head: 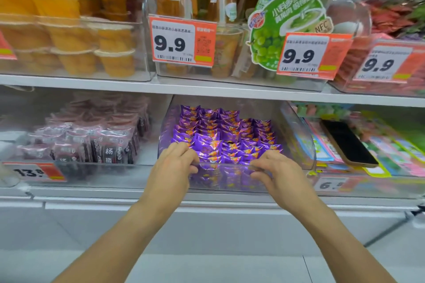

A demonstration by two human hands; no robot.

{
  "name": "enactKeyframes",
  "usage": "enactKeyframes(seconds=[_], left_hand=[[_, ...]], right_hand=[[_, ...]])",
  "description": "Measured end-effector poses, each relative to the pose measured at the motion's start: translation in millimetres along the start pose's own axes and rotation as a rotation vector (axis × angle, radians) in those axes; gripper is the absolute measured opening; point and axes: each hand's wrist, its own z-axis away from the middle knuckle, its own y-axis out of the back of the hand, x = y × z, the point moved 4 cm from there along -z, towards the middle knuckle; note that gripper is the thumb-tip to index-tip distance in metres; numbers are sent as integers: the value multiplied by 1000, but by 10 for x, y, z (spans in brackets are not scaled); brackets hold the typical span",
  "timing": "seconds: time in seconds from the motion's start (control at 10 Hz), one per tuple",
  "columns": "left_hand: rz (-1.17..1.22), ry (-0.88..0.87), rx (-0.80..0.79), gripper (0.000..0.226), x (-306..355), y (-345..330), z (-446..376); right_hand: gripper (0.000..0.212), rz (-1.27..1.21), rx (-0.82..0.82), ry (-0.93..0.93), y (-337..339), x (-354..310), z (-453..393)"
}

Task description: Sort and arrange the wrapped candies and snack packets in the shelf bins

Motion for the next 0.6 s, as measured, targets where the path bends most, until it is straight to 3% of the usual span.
enactKeyframes(seconds=[0.3, 0.5, 0.6], left_hand=[[26, 33, -50, 21, -44, -101, 40], [17, -17, -74, 16, -2, 2, 80], [56, -66, -31, 9, 79, 143, 95]], right_hand=[[11, 15, -13, -67, -44, 34, -10], [16, 102, -172, -138, -27, -119, -66], [26, 35, -77, -114, 54, -226, -95]])
